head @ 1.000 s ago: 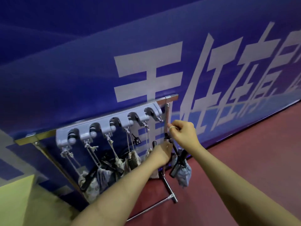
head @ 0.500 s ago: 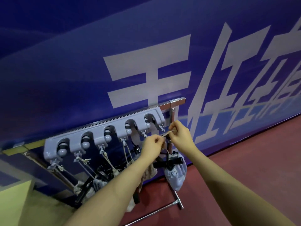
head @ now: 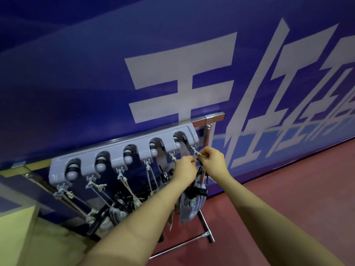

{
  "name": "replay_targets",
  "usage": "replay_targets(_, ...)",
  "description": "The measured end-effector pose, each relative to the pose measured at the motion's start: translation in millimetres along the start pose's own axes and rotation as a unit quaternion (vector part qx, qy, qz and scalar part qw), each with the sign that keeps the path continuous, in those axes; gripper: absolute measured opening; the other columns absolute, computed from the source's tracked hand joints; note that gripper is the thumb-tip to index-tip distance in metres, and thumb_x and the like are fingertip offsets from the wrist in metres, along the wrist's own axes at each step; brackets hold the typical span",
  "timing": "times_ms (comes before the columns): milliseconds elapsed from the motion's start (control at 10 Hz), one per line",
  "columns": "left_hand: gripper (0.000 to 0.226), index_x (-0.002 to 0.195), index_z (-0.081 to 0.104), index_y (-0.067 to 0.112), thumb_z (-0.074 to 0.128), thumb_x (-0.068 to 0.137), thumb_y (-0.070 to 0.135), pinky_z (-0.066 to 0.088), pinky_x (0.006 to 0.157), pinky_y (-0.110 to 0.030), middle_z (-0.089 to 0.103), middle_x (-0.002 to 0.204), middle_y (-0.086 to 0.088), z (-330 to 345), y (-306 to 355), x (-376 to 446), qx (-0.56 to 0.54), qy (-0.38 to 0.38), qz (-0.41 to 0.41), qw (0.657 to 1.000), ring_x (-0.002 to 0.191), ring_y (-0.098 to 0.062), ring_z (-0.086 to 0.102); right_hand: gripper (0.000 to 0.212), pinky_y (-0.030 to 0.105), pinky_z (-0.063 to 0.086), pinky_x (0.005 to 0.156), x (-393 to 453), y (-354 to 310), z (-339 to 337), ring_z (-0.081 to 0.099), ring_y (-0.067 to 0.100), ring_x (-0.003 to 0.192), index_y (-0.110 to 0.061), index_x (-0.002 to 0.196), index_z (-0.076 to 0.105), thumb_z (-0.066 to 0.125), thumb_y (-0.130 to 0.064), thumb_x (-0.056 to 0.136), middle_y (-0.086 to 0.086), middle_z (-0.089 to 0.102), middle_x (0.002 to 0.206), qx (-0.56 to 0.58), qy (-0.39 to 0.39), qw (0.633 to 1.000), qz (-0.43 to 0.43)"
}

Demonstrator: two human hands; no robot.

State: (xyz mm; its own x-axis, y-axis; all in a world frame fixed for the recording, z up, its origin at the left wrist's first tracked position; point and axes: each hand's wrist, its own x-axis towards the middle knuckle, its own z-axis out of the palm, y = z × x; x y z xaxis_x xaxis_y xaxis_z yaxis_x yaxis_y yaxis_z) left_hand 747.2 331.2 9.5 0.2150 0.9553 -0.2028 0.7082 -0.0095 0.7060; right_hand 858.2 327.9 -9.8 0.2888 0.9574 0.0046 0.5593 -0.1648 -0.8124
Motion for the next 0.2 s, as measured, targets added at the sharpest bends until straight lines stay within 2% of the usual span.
replay_targets(100, 0.030, 0.114, 0.059, 0.002, 0.036, 0.095, 0.003, 0.035, 0.069, -0.025, 0.062, 0.102, -0.018, -5.5, 1.3, -6.9, 0.008, -0.021, -0.003, 1.000, 0.090, -0.029, 0.055, 0.018, 0.034, 0.048, 0.061, -4.1, 0.1, 3.2, 0.056, 0.024, 0.072, -0.006, 0.094, 0.063, 0.046, -0.002, 0.090, 0.005, 0.060, 0.082, -0.013, 0.001, 1.000, 0.027)
replay_targets(200, 0.030, 0.116, 0.058, 0.002, 0.038, 0.095, 0.006, 0.044, 0.079, -0.028, 0.063, 0.116, -0.017, -5.8, -5.3, -16.5, -0.002, -0.012, -0.001, 1.000, 0.093, -0.026, 0.057, 0.021, 0.039, 0.051, 0.066, -13.7, 0.6, 4.4, 0.057, 0.025, 0.076, -0.006, 0.101, 0.061, 0.045, -0.001, 0.088, 0.007, 0.062, 0.089, -0.007, 0.014, 0.999, 0.037)
